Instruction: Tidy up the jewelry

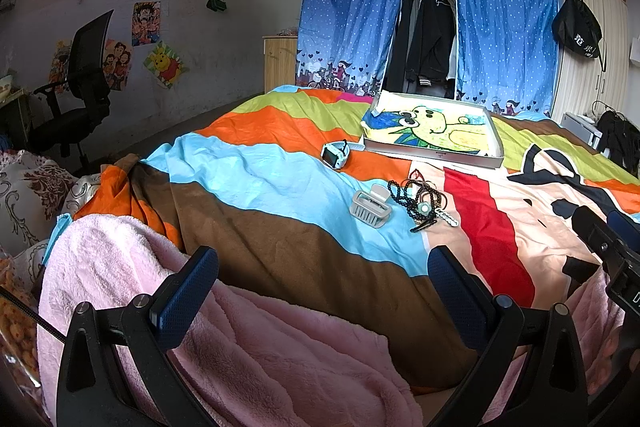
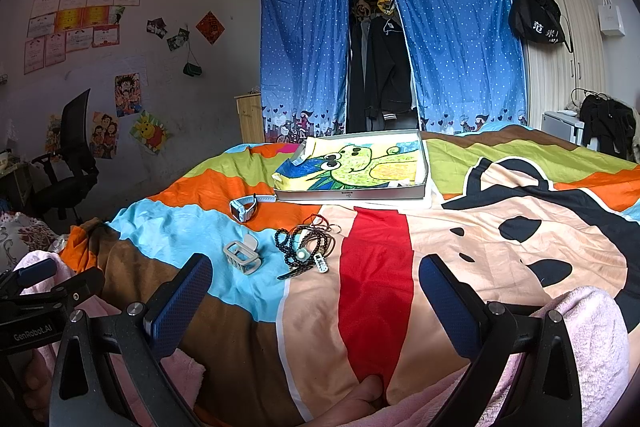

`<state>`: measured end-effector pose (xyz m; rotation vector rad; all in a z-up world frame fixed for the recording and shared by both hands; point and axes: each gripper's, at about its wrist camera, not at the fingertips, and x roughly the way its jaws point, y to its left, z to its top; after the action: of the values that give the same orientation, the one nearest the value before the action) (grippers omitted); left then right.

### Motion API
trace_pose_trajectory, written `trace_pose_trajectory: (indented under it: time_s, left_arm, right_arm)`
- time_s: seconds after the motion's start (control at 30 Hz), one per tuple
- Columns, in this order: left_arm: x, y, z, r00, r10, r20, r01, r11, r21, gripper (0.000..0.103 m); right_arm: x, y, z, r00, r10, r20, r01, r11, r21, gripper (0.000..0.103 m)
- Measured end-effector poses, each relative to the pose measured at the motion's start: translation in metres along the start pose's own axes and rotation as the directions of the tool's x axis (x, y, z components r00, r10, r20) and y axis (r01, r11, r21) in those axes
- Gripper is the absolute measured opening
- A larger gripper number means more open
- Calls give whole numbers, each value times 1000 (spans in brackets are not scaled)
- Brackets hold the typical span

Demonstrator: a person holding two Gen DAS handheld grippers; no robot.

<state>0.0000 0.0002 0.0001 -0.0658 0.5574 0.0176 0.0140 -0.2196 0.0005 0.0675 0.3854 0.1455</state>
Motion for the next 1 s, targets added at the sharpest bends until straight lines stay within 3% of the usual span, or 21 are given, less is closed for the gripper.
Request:
trace_pose_trajectory:
  time_s: [0.67, 1.0]
  left_arm:
    - [0, 0, 0, 1000, 3, -4, -3, 1000, 1, 102]
    - [37, 4, 19, 990, -14, -141, 12, 1000, -12, 102]
  right_arm:
    - [2, -1, 0, 1000, 4, -2, -4, 1000, 3, 103]
    - [33, -17, 20, 989, 64, -132, -57, 997, 54, 103]
